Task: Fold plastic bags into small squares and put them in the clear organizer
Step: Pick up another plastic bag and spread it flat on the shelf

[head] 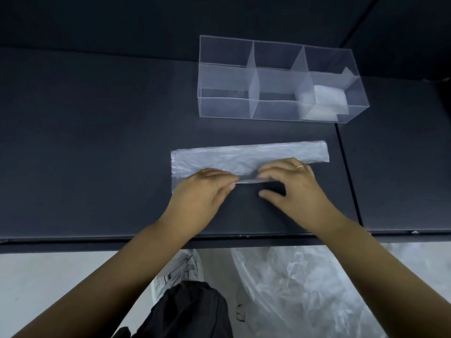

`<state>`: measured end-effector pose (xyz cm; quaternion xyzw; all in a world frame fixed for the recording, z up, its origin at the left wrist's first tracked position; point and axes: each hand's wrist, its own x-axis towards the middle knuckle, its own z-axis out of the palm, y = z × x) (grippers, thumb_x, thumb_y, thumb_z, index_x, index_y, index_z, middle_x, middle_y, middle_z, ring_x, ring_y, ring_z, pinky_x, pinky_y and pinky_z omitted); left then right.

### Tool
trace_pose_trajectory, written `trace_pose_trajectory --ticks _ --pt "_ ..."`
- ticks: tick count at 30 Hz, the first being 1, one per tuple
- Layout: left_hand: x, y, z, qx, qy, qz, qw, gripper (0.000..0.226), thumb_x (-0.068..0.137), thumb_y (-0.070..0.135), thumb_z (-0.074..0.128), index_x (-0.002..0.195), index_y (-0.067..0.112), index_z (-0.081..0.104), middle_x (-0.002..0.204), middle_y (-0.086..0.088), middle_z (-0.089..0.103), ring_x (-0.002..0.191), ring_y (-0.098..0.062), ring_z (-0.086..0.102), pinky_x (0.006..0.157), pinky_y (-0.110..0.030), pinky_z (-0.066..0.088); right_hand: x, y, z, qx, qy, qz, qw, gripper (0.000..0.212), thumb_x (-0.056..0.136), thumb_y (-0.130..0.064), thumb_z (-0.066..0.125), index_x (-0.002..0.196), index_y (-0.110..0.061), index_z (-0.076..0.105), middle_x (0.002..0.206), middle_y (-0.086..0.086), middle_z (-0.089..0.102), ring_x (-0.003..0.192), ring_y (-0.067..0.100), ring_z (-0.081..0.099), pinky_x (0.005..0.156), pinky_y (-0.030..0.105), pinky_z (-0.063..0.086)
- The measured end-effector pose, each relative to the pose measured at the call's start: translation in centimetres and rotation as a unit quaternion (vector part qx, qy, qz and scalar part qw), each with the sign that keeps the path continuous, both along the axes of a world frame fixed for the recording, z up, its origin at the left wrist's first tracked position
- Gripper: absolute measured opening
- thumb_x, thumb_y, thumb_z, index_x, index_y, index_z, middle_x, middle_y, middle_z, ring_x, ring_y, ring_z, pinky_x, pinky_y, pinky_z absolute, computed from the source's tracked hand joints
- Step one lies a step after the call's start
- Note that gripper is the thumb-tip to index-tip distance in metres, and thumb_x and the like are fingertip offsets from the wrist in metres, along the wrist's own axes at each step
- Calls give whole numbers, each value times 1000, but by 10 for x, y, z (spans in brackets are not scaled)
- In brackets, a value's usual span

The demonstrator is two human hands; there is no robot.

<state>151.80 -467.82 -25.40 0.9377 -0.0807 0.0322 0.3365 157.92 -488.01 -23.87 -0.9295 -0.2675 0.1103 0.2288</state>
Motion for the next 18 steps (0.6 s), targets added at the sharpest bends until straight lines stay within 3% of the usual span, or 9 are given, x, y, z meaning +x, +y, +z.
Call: trace_pose_trajectory --ticks 2,4,7,9,12,15,18 --pt "0 11 2 -20 36 43 998 21 93 20 61 110 18 72 108 -1 72 103 -20 64 87 -34 51 9 -5 -3 104 94 -83 987 7 84 -17 73 89 -22 72 101 -14 69 101 4 59 97 21 41" --pt "1 28 3 -41 56 100 993 17 91 23 64 105 21 74 102 4 73 96 -14 66 87 -29 50 20 -10 -4 147 168 -150 963 6 86 -22 71 80 -25 70 85 -16 70 87 -5 62 80 7 43" --pt "4 56 4 -119 120 170 971 8 88 21 68 89 25 75 85 21 72 81 6 64 76 -3 42 31 -8 -8 182 198 -213 939 7 86 -22 70 81 -18 71 80 -9 73 80 0 66 77 8 47" --pt "8 67 2 -169 150 225 948 7 87 23 69 84 27 74 82 21 72 75 13 62 70 0 39 35 0 -11 208 191 -254 925 12 85 -19 71 79 -9 71 72 -7 72 71 2 66 74 11 48" --pt "13 75 -3 -178 156 298 925 13 87 27 70 91 15 74 82 8 73 71 6 61 69 -6 40 36 13 -18 232 170 -309 907 24 84 -21 72 74 1 68 67 1 71 65 6 63 68 18 49" --pt "14 70 -5 -124 150 321 927 15 87 27 69 88 13 72 79 5 71 73 -5 62 66 -13 40 36 24 -23 204 115 -362 902 42 82 -29 72 70 9 58 62 15 56 59 18 48 58 27 39" --pt "7 57 -1 -13 47 337 940 11 87 16 66 97 11 67 85 -3 67 83 -22 62 73 -29 44 38 33 -24 164 94 -393 900 33 83 -32 71 68 -3 66 68 9 68 65 24 60 57 23 43"
